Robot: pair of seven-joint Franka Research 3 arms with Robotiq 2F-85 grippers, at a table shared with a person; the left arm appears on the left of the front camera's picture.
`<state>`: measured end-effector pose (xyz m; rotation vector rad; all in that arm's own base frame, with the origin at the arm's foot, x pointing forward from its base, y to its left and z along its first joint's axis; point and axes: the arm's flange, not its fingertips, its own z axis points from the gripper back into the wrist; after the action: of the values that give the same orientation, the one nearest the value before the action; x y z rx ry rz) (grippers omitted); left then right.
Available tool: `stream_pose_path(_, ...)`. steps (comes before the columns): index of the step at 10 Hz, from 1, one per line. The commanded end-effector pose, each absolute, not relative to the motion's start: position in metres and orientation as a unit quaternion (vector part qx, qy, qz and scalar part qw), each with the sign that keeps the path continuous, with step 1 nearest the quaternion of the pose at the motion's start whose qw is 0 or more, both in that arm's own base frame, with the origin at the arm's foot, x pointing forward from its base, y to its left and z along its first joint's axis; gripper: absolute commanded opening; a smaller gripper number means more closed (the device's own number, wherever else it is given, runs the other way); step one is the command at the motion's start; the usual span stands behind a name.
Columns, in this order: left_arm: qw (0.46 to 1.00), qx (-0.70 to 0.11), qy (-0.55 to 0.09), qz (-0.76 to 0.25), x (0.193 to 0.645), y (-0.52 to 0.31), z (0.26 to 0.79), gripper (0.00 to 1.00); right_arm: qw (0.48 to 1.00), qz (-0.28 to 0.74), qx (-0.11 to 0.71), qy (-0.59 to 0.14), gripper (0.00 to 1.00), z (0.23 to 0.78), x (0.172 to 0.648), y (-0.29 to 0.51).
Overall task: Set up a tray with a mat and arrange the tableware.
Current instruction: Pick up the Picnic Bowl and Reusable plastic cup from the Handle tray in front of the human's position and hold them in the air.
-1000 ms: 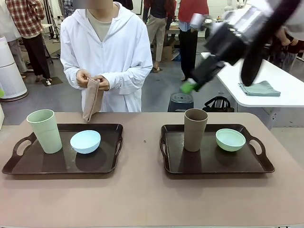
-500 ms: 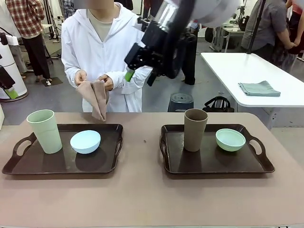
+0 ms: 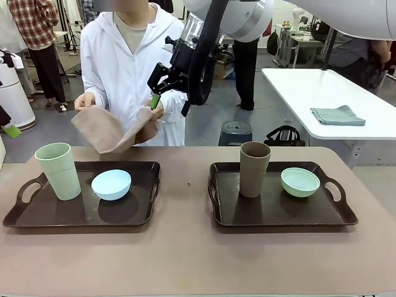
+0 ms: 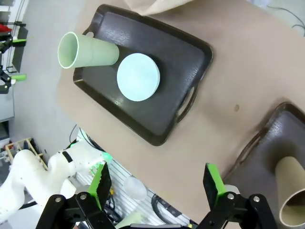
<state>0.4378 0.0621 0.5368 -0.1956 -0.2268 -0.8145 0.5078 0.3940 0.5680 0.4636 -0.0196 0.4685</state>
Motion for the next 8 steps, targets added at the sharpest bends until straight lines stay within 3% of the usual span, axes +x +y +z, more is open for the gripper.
stream_pose_path(1, 0.850, -0.126, -0.118, -0.498, 0.452, 0.076, 0.530, 1.00, 0.947, 0.228, 0.223, -0.018, 1.00, 0.568, 0.500, 0.389)
stream_pose_path(2, 0.838, -0.151, -0.137, -0.506, 0.449, 0.081, 0.530, 1.00, 0.947, 0.228, 0.223, -0.018, 1.00, 0.568, 0.500, 0.389)
stream_pose_path(3, 0.883, -0.100, -0.115, -0.444, 0.442, 0.065, 0.532, 1.00, 0.947, 0.228, 0.223, -0.018, 1.00, 0.568, 0.500, 0.389)
stream_pose_path(5, 0.883, -0.100, -0.115, -0.444, 0.442, 0.065, 0.532, 1.00, 0.946, 0.231, 0.228, -0.013, 1.00, 0.573, 0.506, 0.393)
stream_pose_path(6, 0.866, -0.110, -0.124, -0.472, 0.444, 0.071, 0.527, 1.00, 0.955, 0.206, 0.212, -0.012, 1.00, 0.566, 0.509, 0.398)
stream_pose_path(7, 0.785, -0.113, -0.223, -0.566, 0.457, 0.084, 0.524, 1.00, 0.964, 0.191, 0.187, 0.001, 1.00, 0.555, 0.514, 0.415)
stream_pose_path(8, 0.764, -0.156, -0.236, -0.580, 0.470, 0.094, 0.522, 1.00, 0.971, 0.177, 0.163, 0.012, 1.00, 0.548, 0.518, 0.431)
